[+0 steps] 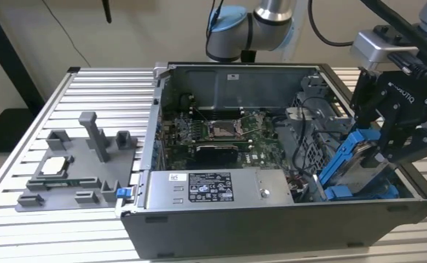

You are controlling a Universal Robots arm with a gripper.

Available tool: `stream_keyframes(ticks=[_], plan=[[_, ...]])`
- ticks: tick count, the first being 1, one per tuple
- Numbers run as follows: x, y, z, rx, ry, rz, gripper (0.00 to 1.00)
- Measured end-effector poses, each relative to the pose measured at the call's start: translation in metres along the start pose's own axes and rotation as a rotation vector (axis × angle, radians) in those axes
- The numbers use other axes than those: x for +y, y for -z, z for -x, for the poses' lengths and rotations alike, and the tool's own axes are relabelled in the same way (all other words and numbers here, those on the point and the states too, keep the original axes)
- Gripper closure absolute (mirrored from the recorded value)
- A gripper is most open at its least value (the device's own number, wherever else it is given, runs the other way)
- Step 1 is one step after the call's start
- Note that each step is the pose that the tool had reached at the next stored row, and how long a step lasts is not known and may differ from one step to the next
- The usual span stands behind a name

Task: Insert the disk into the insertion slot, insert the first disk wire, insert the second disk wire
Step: 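Insert the disk into the insertion slot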

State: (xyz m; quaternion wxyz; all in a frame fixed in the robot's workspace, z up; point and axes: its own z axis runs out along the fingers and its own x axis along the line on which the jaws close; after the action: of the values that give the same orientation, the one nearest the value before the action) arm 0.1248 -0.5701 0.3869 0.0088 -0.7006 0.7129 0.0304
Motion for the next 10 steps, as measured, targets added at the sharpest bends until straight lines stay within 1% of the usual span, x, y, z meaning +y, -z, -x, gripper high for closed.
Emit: stream_keyframes(ticks=[2,3,4,5,8,10], plan=[[0.0007,-0.0003,0.0004,-0.0244,0.0,-0.0023,0.0],[0.0012,-0.0003,0.0005,-0.0364,-0.001,-0.0037,1.0],[0.0017,-0.0002,0.0005,-0.0475,-0.001,-0.0054,1.0],[0.0016,-0.0003,0.0007,-0.0519,-0.002,-0.0054,1.0],[0.0016,0.0012,-0.0008,-0.0524,-0.002,-0.0048,1.0],[0.0018,0.0071,-0.0019,-0.0512,-0.002,-0.004,1.0]])
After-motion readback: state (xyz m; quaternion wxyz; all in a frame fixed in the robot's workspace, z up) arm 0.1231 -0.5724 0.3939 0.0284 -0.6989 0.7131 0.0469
